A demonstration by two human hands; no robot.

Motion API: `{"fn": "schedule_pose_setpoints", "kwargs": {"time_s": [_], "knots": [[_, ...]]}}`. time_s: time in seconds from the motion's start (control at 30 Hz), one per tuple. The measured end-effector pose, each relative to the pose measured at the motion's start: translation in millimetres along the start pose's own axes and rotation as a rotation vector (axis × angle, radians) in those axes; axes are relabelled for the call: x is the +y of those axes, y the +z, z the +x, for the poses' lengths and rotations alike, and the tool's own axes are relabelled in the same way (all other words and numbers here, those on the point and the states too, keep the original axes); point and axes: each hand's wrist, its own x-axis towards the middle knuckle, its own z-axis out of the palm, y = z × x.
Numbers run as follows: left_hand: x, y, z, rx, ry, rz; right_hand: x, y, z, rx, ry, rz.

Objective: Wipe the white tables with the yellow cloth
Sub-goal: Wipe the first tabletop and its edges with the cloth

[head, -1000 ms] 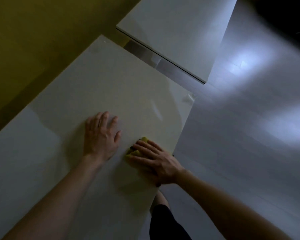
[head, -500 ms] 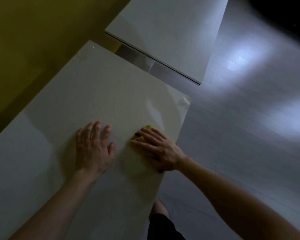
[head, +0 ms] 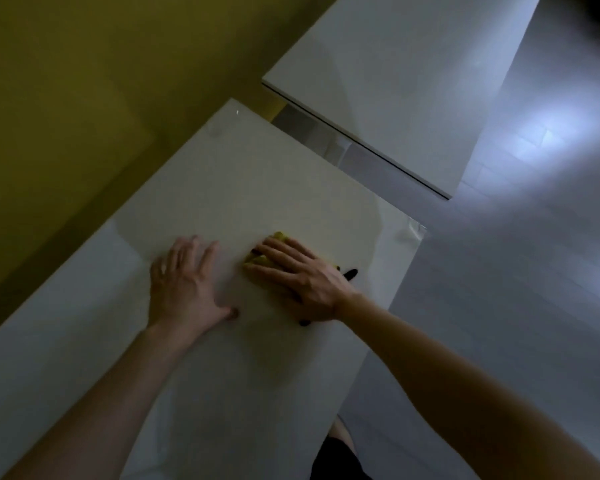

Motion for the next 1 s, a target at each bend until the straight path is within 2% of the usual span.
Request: {"fn": "schedule_pose_setpoints", "kwargs": {"time_s": [0.03,0.07,0.13,0.2,0.23,0.27,0.3,0.33,0.4,0.43,0.47,0.5,0.53,0.63,0.67,0.7,0.73,0.77,0.87,0.9,0.93,1.0], "knots": [[-2,-4,2,-0.04,-0.044,0.002,22,-6,-4,0.028,0.106,-0.002],[-3,-6,4,-0.078,-0.072,-0.003,45,-13,-7,0.078,0.292,-0.013],[-2,-7,6,-0.118,-0.093,-0.025,81,-27,-8,0.195,0.762,-0.036],[0,-7,5,-0.127,-0.089,-0.033,81,-24,14,0.291,1.194,-0.024],[0,-6,4,-0.126,-0.093,-0.03,63,-17,32,0.314,1.306,-0.029],[-1,-5,4,-0.119,-0.096,-0.024,39,-10,49,0.315,1.297,-0.022],[-1,-5,4,-0.108,-0.093,-0.015,13,-3,63,0.284,1.167,-0.011],[-1,-5,4,-0.096,-0.088,-0.012,-10,2,70,0.215,0.916,0.013],[1,-5,4,-0.081,-0.078,-0.006,-24,10,61,0.044,0.284,0.023],[2,-5,3,-0.089,-0.081,0.008,-9,6,53,0.013,0.059,0.035],[4,-6,3,-0.098,-0.084,0.023,14,1,43,0.025,-0.02,0.042],[5,-6,3,-0.104,-0.086,0.036,36,-4,33,0.06,0.056,0.04],[6,-7,3,-0.11,-0.089,0.042,57,-9,24,0.109,0.245,0.036],[4,-7,4,-0.125,-0.092,0.053,91,-22,20,0.23,1.017,0.012],[4,-7,4,-0.13,-0.092,0.055,90,-21,34,0.244,1.193,-0.013],[5,-7,4,-0.132,-0.095,0.056,84,-20,52,0.231,1.28,-0.022],[5,-6,4,-0.129,-0.103,0.058,75,-19,68,0.205,1.256,-0.002],[6,-7,4,-0.126,-0.113,0.063,65,-19,80,0.169,1.126,0.017],[12,-13,7,-0.163,-0.139,0.088,46,-14,60,0.033,0.407,-0.042],[14,-16,9,-0.188,-0.151,0.091,50,-14,40,0.027,0.292,-0.053],[17,-20,10,-0.219,-0.164,0.085,53,-13,19,0.045,0.303,-0.061],[25,-30,16,-0.26,-0.182,0.097,54,-15,-20,0.105,0.594,-0.046]]}}
